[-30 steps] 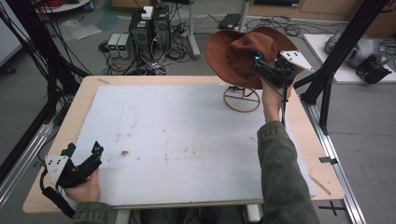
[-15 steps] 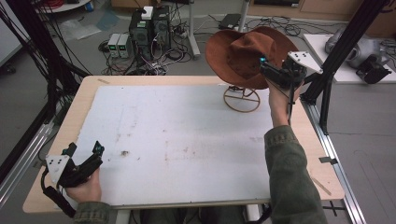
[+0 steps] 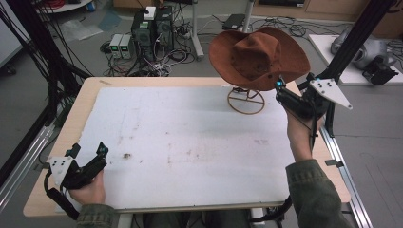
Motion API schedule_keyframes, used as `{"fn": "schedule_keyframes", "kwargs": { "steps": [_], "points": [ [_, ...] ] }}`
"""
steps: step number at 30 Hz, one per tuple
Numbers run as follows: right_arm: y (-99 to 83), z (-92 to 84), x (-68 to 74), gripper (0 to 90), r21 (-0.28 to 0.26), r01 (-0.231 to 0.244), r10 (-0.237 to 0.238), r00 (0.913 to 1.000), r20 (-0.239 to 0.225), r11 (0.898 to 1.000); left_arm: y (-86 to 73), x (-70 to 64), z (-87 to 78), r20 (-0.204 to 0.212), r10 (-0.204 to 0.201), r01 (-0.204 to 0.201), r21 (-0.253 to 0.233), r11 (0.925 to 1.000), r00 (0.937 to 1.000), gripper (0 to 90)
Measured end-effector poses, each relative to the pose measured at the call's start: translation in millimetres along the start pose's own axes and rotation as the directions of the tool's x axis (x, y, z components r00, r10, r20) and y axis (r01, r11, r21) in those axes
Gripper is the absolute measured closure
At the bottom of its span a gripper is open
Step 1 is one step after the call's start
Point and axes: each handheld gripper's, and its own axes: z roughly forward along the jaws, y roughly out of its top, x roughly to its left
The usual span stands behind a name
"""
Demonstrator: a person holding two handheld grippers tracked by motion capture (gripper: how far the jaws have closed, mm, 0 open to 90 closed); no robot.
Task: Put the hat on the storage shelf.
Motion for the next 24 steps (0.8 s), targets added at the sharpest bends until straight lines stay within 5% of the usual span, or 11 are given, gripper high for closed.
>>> {"fn": "schedule_keyframes", "kwargs": {
  "steps": [10, 19, 24],
  "points": [
    [-49.5, -44.0, 4.6, 11.3, 0.032, -0.013, 0.013, 0.9999, -0.003, 0.999, 0.2, 3.8, -1.3, -0.017, -0.012, 0.012, -0.005, 0.9999, 0.9998, 16.2],
    [-115.1, -70.0, 5.2, 11.3, 0.033, -0.036, 0.034, 0.9975, 0.062, 0.999, -0.8, 5.3, -1.0, -0.022, -0.013, 0.013, 0.001, 0.9999, 0.9997, 16.2],
    [-144.5, -80.7, -1.4, 11.3, 0.092, -0.072, 0.066, 0.9953, 0.071, 0.993, -1.6, 4.7, -0.1, -0.019, -0.008, 0.008, 0.007, 0.9999, 0.9998, 16.2]
  ]
}}
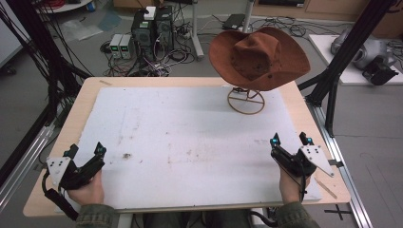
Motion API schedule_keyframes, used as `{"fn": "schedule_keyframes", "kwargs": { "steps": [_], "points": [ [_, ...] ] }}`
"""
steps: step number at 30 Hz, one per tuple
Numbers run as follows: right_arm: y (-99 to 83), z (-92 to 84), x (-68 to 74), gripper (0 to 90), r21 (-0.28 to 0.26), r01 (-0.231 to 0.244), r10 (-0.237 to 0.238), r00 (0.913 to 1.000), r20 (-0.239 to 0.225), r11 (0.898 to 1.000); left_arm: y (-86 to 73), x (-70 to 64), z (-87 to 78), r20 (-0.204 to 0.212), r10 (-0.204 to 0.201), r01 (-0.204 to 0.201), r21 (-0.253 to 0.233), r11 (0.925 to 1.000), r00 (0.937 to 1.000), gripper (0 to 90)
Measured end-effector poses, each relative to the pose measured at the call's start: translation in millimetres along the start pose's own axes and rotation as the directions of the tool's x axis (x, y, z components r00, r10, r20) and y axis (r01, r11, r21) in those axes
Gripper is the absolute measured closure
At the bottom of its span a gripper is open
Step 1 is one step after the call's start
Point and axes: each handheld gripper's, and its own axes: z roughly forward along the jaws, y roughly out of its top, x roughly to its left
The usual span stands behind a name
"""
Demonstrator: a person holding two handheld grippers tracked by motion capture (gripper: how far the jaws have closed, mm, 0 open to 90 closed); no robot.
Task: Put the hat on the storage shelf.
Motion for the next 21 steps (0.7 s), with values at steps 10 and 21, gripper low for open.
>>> {"fn": "schedule_keyframes", "kwargs": {
  "steps": [10, 21],
  "points": [
    [-14.9, -4.7, -12.7, 11.3, 0.025, -0.040, 0.040, 0.9991, 0.015, 0.999, -1.3, -2.6, 0.6, 0.008, 0.015, -0.015, 0.012, 0.9998, 0.9999, 16.2],
    [-17.5, -0.4, -5.3, 11.3, 0.043, 0.005, -0.004, 0.9995, -0.032, 0.999, -1.7, -3.0, 0.2, 0.011, 0.016, -0.016, 0.014, 0.9998, 0.9998, 16.2]
  ]
}}
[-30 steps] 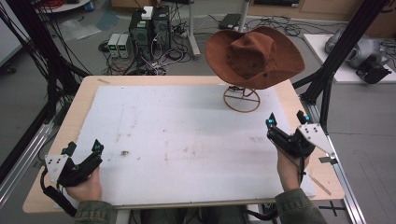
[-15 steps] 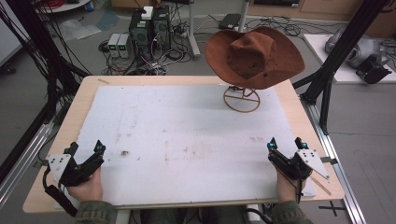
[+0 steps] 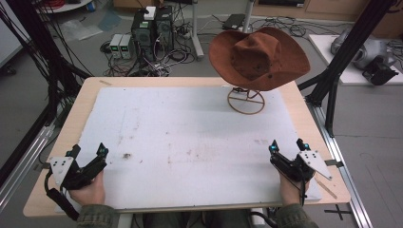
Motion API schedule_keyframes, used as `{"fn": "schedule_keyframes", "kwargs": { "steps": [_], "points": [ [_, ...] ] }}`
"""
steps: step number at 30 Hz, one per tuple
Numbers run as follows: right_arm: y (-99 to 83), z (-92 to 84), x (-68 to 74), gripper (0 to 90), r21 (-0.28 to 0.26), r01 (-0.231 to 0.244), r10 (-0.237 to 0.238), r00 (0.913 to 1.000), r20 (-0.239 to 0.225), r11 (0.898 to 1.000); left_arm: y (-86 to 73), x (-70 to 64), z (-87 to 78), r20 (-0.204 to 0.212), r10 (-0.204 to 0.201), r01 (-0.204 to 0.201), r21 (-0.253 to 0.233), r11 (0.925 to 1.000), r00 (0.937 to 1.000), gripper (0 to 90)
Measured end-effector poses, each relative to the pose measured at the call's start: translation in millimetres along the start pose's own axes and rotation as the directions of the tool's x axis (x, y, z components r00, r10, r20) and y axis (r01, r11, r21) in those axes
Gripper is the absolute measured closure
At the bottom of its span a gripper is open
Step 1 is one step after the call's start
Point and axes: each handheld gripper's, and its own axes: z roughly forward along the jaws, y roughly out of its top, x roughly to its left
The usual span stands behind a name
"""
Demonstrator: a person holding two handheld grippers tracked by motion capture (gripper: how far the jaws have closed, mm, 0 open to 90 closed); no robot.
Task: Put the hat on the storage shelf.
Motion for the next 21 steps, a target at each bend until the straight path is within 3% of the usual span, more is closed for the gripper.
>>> {"fn": "schedule_keyframes", "kwargs": {
  "steps": [8, 21],
  "points": [
    [-2.0, 4.0, 4.7, 11.2, 0.010, 0.030, -0.029, 0.9993, -0.025, 1.000, -0.3, -0.5, 0.3, 0.006, -0.002, 0.002, 0.005, 1.0000, 1.0000, 16.2],
    [-5.0, 7.1, 3.6, 11.2, 0.032, 0.011, -0.009, 0.9993, -0.036, 0.999, -0.5, -0.4, 0.5, 0.003, -0.002, 0.002, 0.007, 1.0000, 1.0000, 16.2]
  ]
}}
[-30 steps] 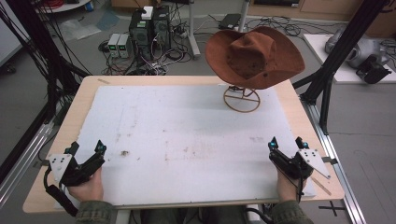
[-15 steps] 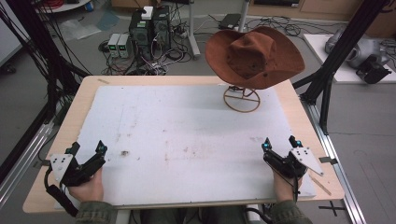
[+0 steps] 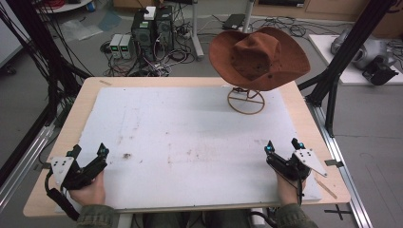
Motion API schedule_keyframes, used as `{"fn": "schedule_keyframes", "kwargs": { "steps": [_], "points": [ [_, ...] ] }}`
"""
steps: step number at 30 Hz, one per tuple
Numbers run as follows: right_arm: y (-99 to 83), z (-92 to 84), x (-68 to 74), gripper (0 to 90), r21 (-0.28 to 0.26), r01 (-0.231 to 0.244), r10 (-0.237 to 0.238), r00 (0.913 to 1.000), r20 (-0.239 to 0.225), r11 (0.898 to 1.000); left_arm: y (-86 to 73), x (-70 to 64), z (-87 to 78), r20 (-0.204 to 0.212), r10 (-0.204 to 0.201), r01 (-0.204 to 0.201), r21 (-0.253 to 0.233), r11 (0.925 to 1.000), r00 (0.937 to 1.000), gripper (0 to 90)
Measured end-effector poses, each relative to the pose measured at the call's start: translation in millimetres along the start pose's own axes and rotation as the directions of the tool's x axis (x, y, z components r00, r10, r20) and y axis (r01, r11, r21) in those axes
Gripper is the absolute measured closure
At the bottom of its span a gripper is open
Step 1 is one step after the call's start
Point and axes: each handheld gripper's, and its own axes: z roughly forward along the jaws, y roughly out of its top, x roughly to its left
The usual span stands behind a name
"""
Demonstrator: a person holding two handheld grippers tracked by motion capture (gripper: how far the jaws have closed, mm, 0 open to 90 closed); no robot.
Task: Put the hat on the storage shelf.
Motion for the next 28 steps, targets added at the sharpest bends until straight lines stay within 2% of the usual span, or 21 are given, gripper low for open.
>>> {"fn": "schedule_keyframes", "kwargs": {
  "steps": [6, 12, 21, 28],
  "points": [
    [-1.6, 1.1, -0.5, 11.3, 0.019, -0.023, 0.023, 0.9997, -0.008, 1.000, 0.1, 0.3, 0.0, 0.002, -0.001, 0.001, 0.000, 1.0000, 1.0000, 16.2],
    [-3.0, 2.2, -1.8, 11.3, 0.025, -0.026, 0.027, 0.9996, -0.008, 0.999, 0.1, 1.3, -0.1, 0.001, -0.007, 0.007, 0.000, 1.0000, 1.0000, 16.2],
    [-5.9, 1.9, -11.2, 11.3, 0.052, -0.075, 0.075, 0.9972, 0.003, 0.996, 0.4, 3.3, 0.1, -0.001, -0.027, 0.027, 0.000, 0.9996, 0.9996, 16.3],
    [-6.9, -0.6, -16.0, 11.3, 0.050, -0.082, 0.082, 0.9966, 0.011, 0.995, 0.9, 4.5, -0.6, -0.005, -0.034, 0.034, -0.007, 0.9994, 0.9994, 16.3]
  ]
}}
